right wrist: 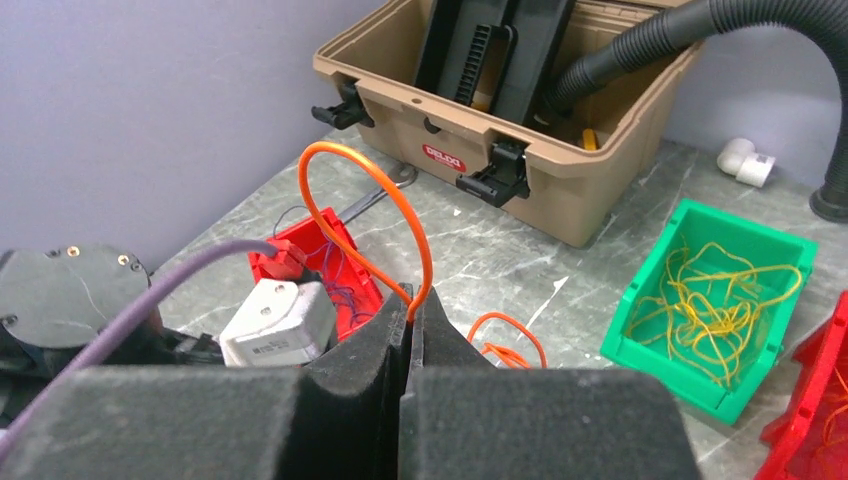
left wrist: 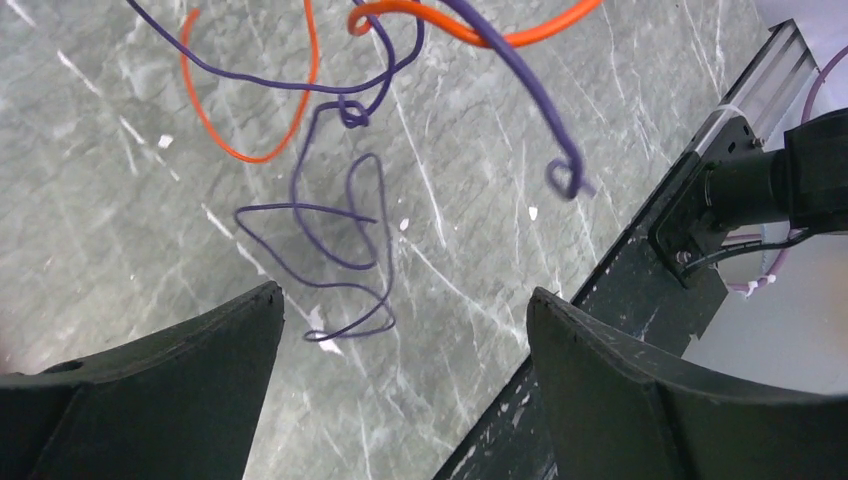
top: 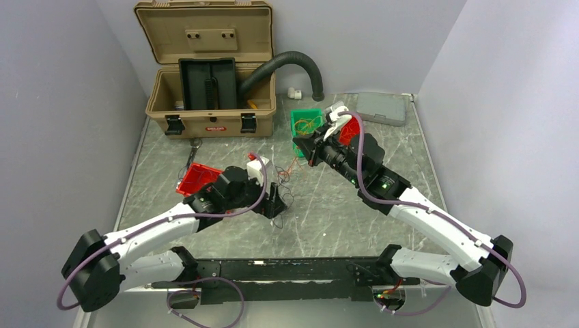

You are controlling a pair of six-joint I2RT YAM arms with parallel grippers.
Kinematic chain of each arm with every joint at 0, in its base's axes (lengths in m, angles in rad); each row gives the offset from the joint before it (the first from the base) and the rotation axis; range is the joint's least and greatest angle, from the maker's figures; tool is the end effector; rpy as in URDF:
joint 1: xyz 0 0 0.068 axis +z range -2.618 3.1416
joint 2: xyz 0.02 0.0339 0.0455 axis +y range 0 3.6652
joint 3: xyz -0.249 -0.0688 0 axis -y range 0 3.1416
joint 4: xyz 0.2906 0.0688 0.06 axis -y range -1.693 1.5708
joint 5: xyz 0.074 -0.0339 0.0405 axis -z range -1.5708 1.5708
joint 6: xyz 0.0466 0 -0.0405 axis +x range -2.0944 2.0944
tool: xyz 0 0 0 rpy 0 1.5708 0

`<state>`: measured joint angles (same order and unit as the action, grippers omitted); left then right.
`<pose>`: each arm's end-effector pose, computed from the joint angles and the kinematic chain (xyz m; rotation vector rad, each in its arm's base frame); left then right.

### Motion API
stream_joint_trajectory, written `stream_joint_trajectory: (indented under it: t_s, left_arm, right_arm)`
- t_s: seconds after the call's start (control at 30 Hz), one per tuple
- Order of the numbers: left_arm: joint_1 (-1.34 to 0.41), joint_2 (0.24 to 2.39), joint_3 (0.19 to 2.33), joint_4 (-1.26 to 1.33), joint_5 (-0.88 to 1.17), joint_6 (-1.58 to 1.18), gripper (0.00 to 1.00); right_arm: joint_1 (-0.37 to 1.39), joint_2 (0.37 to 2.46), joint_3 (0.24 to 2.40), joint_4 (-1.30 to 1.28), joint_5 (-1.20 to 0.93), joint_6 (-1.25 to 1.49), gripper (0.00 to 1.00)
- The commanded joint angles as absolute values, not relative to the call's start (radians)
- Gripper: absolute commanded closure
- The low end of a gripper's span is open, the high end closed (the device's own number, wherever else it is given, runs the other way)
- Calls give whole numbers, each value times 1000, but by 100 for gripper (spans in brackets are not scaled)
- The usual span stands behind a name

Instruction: Untangle the cables

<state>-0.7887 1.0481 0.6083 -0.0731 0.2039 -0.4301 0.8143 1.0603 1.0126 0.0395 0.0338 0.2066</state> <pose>0.1966 -0.2113 0.2011 0.5248 2.1536 -0.9259 0.2153 0.2258 0.3758 -0.4622 1.5656 0.7669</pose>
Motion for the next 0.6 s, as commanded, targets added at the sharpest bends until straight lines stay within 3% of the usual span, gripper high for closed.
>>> stream_joint_trajectory:
  t_s: [0.0,0.27,0.57]
  left_arm:
    - [-803,1116,607,113,177,-436,9]
    - [-810,1298,575,288,159,-515,26]
    - [-818,1453,617,488,182,-553,29]
  right_arm:
    - [804,1059,1088,-30,84,279,100]
    - [793,1048,1162,-83,125,317,100]
    - [778,1003,1206,-129,163,343,100]
